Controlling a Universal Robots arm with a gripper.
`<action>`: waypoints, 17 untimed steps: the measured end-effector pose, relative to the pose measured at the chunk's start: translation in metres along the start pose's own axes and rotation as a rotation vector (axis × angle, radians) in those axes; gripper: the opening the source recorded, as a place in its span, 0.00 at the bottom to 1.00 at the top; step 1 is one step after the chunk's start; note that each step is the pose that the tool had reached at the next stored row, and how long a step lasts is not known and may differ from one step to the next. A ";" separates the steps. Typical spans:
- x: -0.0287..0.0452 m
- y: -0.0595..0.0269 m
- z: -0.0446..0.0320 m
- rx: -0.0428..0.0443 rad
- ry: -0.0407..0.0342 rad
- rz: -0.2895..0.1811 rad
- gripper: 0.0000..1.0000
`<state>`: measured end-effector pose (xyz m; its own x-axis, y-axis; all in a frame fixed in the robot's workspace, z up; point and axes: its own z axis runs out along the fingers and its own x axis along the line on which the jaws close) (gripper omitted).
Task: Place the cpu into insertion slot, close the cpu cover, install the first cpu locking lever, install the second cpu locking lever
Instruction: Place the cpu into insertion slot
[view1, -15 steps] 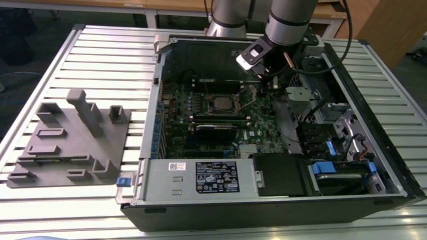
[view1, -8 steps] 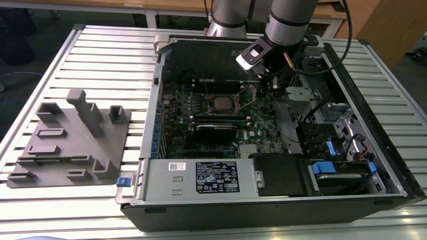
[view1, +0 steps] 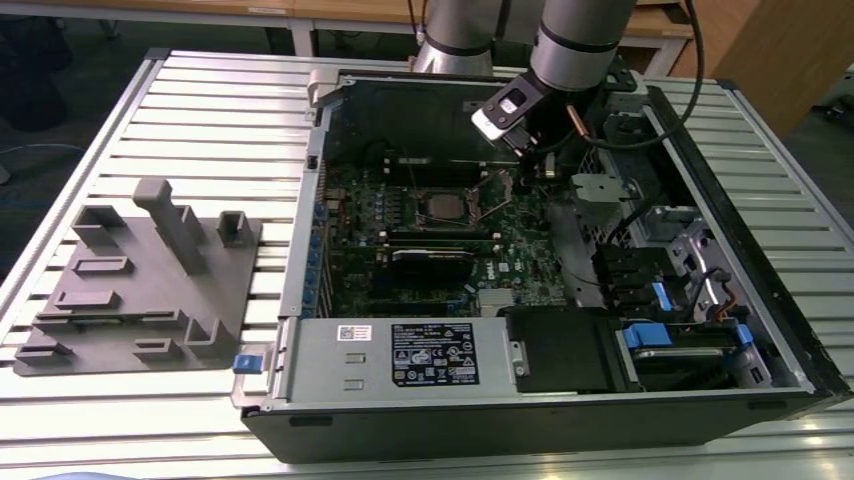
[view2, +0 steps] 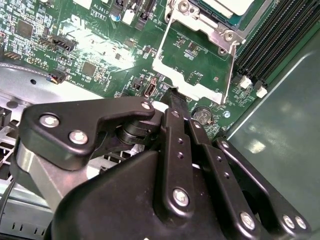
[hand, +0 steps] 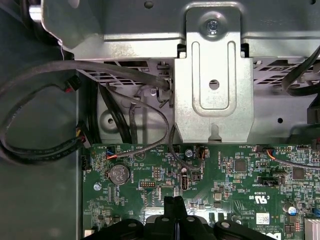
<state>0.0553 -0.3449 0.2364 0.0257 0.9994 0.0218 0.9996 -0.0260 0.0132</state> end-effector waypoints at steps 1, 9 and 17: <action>0.0000 -0.0010 0.0000 0.0000 -0.0001 0.000 0.10; -0.0007 -0.0266 -0.0001 -0.0058 0.0001 0.000 0.10; -0.0016 -0.0628 -0.0003 -0.0206 0.0005 0.000 0.10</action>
<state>-0.0075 -0.3448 0.2359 0.0252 0.9994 0.0224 0.9991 -0.0260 0.0338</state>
